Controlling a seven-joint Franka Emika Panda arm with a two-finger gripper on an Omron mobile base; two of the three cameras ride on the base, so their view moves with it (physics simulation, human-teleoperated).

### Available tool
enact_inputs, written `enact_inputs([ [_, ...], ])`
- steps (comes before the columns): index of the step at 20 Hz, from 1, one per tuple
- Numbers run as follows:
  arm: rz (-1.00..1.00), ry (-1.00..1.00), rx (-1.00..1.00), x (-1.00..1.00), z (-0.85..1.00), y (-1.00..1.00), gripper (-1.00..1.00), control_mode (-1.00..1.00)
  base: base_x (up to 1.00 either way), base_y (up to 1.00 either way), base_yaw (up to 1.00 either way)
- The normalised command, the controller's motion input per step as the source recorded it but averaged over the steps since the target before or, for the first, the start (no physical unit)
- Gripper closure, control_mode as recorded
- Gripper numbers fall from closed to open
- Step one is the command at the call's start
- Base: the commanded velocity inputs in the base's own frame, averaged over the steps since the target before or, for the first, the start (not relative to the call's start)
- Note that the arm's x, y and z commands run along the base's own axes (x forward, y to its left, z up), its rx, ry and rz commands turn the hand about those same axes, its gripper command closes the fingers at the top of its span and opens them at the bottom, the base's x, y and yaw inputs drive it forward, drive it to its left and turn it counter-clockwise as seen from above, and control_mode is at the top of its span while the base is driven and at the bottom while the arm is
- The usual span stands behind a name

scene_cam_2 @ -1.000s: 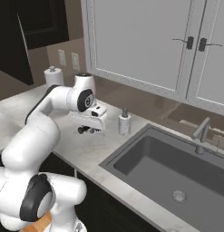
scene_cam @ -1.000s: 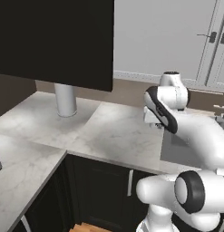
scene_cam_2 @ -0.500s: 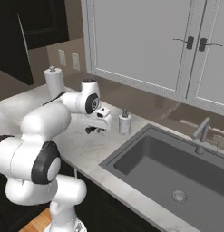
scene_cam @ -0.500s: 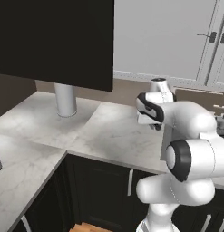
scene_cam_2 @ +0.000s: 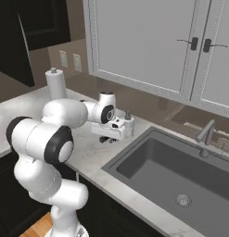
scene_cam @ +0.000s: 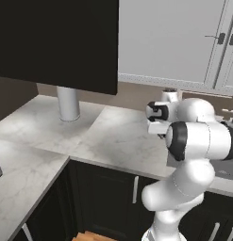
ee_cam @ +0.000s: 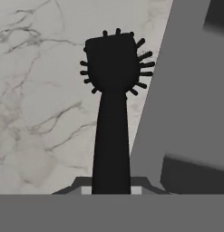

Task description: Locate and retrieve the dish brush and soap dispenser from the cabinet. Place them next to the sink.

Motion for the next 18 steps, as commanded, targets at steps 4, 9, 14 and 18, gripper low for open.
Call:
enact_inputs([
  [4,0.01,0.00,0.00,0.22,-0.38,-0.05,1.00,-1.00,0.00,0.00,0.00],
  [9,0.00,0.00,0.00,0.22,-0.38,0.02,1.00,-1.00,0.00,0.00,0.00],
  [14,0.00,0.04,0.00,0.18,-0.39,0.12,1.00,-1.00,0.00,0.00,0.00],
  [18,0.00,0.01,0.00,0.11,-0.40,0.02,1.00,-1.00,0.00,0.00,0.00],
])
